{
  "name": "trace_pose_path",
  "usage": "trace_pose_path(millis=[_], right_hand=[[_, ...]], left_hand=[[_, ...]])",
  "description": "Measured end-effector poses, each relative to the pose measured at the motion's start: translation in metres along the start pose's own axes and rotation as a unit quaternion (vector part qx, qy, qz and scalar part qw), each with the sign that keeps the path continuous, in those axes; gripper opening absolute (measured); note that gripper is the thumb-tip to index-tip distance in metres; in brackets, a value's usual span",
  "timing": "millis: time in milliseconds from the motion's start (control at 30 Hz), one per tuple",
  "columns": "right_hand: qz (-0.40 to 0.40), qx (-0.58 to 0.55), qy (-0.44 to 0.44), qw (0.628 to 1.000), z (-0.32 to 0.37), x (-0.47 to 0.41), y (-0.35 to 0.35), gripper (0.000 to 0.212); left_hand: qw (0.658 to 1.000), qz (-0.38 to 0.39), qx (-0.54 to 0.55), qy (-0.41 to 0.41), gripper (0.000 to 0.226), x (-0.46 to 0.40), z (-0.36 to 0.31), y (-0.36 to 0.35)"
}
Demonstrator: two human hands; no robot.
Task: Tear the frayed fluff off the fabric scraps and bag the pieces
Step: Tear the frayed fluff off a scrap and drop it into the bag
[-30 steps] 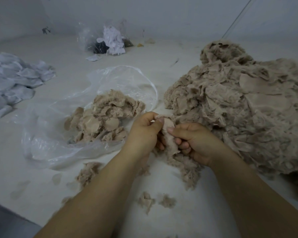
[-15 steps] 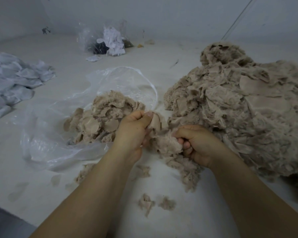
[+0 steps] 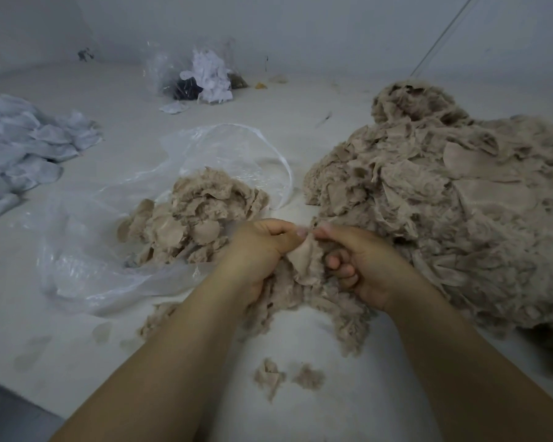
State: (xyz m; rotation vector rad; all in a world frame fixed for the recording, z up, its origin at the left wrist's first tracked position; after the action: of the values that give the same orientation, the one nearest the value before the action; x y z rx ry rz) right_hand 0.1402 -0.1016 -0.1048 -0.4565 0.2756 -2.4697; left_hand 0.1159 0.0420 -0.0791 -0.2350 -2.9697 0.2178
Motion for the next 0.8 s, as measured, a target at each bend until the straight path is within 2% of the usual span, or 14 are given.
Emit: trace_pose_path(millis=[33,100,167,333,400,533,667,800], right_hand=[[0.01,0.013,0.005,1.0,0.001,0.001,-0.003,0.032],[0.013,0.034,0.012,0.999,0.001,0.002,-0.005,0.023],[-0.008,0.014,0.019,1.0,0.0,0.001,-0.001,0.031],[0.005,-0.052,0.008,0.999,0.0,0.001,-0.001,0.036],[-0.002,-0.077,0.004,0.997,-0.001,0.002,0.0,0.038],[-0.006,-0.093,0.002,0.996,-0.001,0.002,0.001,0.028],[-0.003,-0.09,0.004,0.996,-0.001,0.001,0.001,0.023],[0.0,-0.089,0.009,0.996,-0.001,0.001,0.0,0.022]], left_hand=[[1.0,0.009,-0.029,0.002,0.016,-0.002,-0.001,-0.003],[0.997,0.027,-0.067,0.0,0.018,-0.005,-0.006,-0.009],[0.996,0.025,-0.08,-0.006,0.017,-0.008,-0.011,-0.01],[0.99,-0.124,-0.013,-0.068,0.022,-0.009,-0.014,0.019],[0.985,-0.149,-0.017,-0.081,0.02,-0.009,-0.016,0.027],[0.978,-0.081,-0.186,-0.05,0.018,-0.01,-0.017,0.01],[0.905,-0.166,-0.381,-0.086,0.029,0.008,-0.031,0.006],[0.883,-0.083,-0.463,-0.01,0.05,0.009,-0.025,-0.008]])
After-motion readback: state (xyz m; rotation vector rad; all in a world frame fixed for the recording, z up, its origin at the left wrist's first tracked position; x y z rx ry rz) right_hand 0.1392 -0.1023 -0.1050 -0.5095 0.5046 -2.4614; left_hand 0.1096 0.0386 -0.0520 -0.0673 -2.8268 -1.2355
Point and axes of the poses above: each hand's wrist, its own x-axis away from the middle knuckle, its own y-axis out of the back of the hand, z = x × y, the point moved 7 cm from there along -x, towards the middle knuckle, and after that the axes turned 15 degrees about z, right-handed, at the moved point
